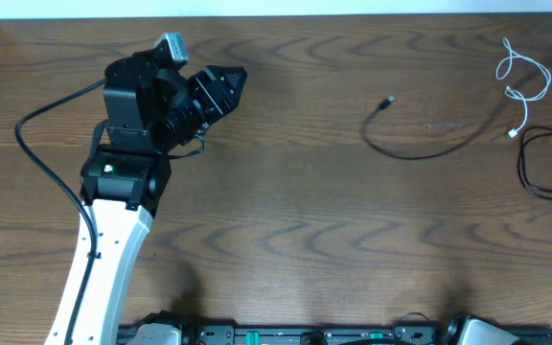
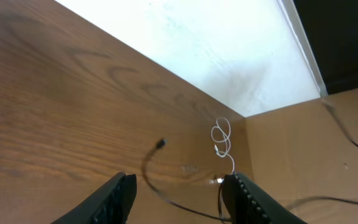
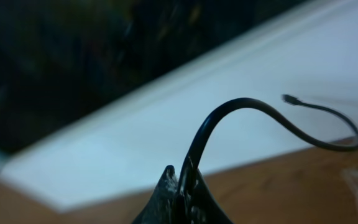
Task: Untangle cables
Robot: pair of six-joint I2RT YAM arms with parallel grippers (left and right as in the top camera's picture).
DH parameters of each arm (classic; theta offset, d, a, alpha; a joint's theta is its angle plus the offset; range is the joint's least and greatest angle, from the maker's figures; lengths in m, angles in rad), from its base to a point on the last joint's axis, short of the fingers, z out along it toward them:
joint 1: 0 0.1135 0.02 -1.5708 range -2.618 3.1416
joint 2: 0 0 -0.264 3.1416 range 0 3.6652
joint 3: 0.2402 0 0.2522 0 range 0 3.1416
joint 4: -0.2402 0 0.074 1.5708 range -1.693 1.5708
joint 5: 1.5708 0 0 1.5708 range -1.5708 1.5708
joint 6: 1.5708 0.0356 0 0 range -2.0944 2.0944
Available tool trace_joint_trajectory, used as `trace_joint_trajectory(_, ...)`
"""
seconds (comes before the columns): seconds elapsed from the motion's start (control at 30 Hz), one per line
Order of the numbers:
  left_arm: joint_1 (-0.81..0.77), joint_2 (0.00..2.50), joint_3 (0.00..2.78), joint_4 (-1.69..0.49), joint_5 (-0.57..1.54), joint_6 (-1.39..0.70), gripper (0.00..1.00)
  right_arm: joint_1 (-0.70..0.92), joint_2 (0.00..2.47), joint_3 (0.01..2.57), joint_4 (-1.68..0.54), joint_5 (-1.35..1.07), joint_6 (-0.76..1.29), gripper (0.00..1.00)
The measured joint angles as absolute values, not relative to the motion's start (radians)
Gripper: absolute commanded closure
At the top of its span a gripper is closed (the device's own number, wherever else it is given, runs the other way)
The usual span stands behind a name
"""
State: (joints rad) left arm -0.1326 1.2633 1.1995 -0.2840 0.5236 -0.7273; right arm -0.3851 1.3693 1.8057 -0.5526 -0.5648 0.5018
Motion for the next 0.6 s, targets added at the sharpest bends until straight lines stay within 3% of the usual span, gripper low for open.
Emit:
trace_joint_trajectory(0.17, -0.133, 1.264, 1.2, -0.286, 0.511, -0.716, 0.49, -0.832, 1.308, 1.809, -0.313, -0.804, 0.715, 0.99)
trace_joint_trajectory(0.3, -0.133, 1.264, 1.2, -0.285, 0.51, -0.706, 0.49, -1.019, 1.343, 1.809, -0.247, -0.862, 0.81, 0.99)
trace_joint_trajectory(0.43, -0.133, 1.265, 1.2, -0.285, 0.51, -0.706, 0.49, -1.073, 1.434, 1.81, -0.281, -0.814, 0.758, 0.98)
trace_joint_trajectory(0.6, -0.133, 1.278, 1.2, -0.279, 0.509, -0.705, 0.46, -0.928, 1.56, 1.811, -0.531, -0.563, 0.49, 0.99)
